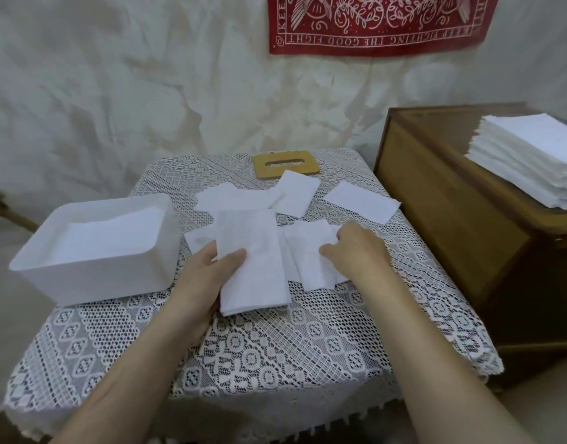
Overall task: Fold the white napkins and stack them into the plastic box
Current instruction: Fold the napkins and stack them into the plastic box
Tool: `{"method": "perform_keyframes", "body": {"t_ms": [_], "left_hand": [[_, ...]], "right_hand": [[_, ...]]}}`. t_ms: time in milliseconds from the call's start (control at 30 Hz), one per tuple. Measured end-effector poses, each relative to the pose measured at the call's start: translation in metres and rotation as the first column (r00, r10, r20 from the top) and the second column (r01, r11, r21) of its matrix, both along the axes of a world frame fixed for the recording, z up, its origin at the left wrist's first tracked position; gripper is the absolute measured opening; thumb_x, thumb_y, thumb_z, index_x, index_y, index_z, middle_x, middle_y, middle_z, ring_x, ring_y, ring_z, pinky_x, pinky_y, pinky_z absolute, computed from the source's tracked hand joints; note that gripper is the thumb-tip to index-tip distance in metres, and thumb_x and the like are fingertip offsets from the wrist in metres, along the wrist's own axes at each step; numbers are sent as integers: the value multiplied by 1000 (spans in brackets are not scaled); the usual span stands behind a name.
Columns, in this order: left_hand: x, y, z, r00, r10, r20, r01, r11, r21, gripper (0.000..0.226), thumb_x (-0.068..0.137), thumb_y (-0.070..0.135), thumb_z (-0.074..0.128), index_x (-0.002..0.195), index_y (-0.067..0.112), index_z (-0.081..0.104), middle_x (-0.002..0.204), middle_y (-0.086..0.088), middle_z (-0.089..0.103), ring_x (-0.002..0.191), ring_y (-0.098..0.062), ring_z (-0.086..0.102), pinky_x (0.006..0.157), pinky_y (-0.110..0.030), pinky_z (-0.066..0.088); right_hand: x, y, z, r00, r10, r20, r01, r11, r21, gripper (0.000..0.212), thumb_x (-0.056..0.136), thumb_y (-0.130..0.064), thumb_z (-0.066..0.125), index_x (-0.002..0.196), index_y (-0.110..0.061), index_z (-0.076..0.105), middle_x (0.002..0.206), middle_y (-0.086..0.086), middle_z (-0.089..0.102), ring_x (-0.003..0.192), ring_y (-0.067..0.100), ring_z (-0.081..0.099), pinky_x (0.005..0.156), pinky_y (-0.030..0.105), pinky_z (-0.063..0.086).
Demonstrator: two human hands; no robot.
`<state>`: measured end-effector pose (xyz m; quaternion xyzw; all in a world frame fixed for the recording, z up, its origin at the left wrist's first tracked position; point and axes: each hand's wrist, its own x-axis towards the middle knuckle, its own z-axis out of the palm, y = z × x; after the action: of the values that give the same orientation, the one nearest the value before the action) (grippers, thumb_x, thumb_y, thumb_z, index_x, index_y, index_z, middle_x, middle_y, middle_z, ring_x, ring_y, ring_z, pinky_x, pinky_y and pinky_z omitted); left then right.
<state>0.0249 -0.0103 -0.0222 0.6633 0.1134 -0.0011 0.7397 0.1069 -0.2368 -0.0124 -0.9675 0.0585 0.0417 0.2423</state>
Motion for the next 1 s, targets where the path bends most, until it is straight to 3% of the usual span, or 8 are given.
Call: {"method": "perform_keyframes", "body": {"t_ms": [167,267,400,467,567,633,833,1000], "left_hand": [[2,-2,0,1000,-6,4,6,1000,-5,24,100,18,64,123,16,67,110,-3,80,99,-25,77,81,-41,59],[1,-3,2,1000,9,9,-9,999,-31,21,101,21,62,121,17,67,108,-2,80,98,-23,77,78,-38,58],[-1,-6,5,999,34,8,-33,996,-85,18,106,24,56,120,20,66,106,3,80,96,-17,77,81,-37,57],[-2,-9,5,999,41,-3,-41,993,-114,18,106,24,55,120,21,65,106,4,80,97,-16,77,83,-37,57],[-3,-12,6,999,30,-22,-33,988,-149,22,107,25,53,125,18,63,111,3,79,102,-16,76,86,-36,57],[-4,-15,7,1000,9,-27,-13,984,-176,25,108,26,50,128,18,63,115,2,78,106,-16,75,87,-36,58],[-4,-18,9,1000,-5,-14,1,975,-223,29,108,26,49,131,16,63,120,3,77,110,-13,73,88,-29,56],[-3,-17,7,1000,-11,-8,10,977,-211,31,108,31,49,132,17,63,122,3,76,113,-14,72,93,-33,54]], "right_hand": [[9,-6,1,1000,17,18,-18,996,82,13,97,-32,62,98,-22,54,100,2,60,95,29,57,70,33,39],[5,-12,6,994,31,104,-64,939,339,10,98,-30,63,93,-21,62,89,-2,61,85,22,57,65,32,38],[-12,-15,27,990,-41,137,-92,547,832,6,98,-19,66,93,-18,70,90,1,74,78,16,66,67,27,47],[-23,-12,36,996,-5,91,-82,383,920,6,99,-15,63,97,-16,69,82,-2,74,66,9,66,55,20,48],[-37,-2,41,993,114,36,-68,294,953,6,101,-12,60,103,-13,66,70,-7,69,50,1,58,45,16,44],[-42,9,38,984,175,19,-77,331,941,5,99,-13,62,101,-14,67,79,-1,74,59,8,65,52,23,53],[-43,23,26,987,123,105,-161,722,673,25,77,-50,68,83,-26,69,87,-2,75,84,23,74,77,51,62],[-38,27,24,993,100,59,-108,599,793,6,96,-17,68,98,-12,71,92,7,77,70,18,73,57,37,61]]}}
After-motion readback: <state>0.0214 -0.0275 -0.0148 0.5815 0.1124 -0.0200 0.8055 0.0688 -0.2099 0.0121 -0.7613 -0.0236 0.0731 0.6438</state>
